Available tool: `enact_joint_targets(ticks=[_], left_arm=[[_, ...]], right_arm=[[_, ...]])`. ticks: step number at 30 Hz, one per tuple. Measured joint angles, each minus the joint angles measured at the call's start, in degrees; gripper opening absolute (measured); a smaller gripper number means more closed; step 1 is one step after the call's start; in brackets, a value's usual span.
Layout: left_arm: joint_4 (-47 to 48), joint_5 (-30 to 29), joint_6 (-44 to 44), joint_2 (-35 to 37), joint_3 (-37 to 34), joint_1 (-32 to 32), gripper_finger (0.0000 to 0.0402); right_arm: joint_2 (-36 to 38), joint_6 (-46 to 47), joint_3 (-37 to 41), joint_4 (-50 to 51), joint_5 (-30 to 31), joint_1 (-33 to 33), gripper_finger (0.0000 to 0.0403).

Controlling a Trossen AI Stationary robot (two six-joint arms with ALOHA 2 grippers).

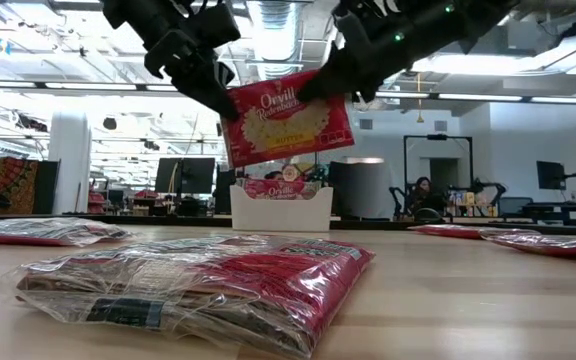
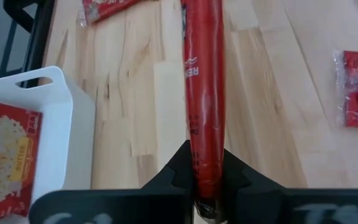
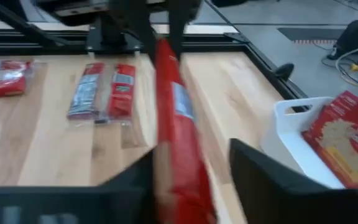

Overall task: Sort popcorn bags into baskets
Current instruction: Put the red popcorn bag into the white bin

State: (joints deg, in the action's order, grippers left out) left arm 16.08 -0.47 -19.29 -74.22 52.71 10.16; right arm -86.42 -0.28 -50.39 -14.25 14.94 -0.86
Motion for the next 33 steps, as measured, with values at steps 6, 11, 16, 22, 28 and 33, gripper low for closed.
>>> enact_joint_targets(ticks=[6,11,16,22,28,33], left_arm=[[-0.59,-0.67,1.28,0.00,0.02,0.02,0.0026],[-0.99,-0.49,2.82,0.02,-0.11,0.28,0.0066],[-3.38,-0.44,5.06,0.11,-1.90,1.77,0.0131],[-14.55,4.14,6.39,0.00,-4.69,2.49,0.0199],[-18.97,0.80,6.54,0.00,-5.74,2.45,0.0190],[-20.59,1.38,6.23,0.19,-5.77,2.51,0.0119]], right_arm=[[-0.30,-0.65,-0.32,-0.09,2.07,0.00,0.0021],[-0.30,0.67,0.03,-3.25,5.85,1.82,0.0017],[-0.34,0.45,5.49,-16.49,6.85,3.04,0.0017],[-0.32,3.16,12.42,-28.94,6.16,1.88,0.0017],[-0.26,3.09,16.02,-35.98,4.82,1.88,0.0017],[-0.21,2.94,16.07,-34.04,4.16,1.91,0.0017]])
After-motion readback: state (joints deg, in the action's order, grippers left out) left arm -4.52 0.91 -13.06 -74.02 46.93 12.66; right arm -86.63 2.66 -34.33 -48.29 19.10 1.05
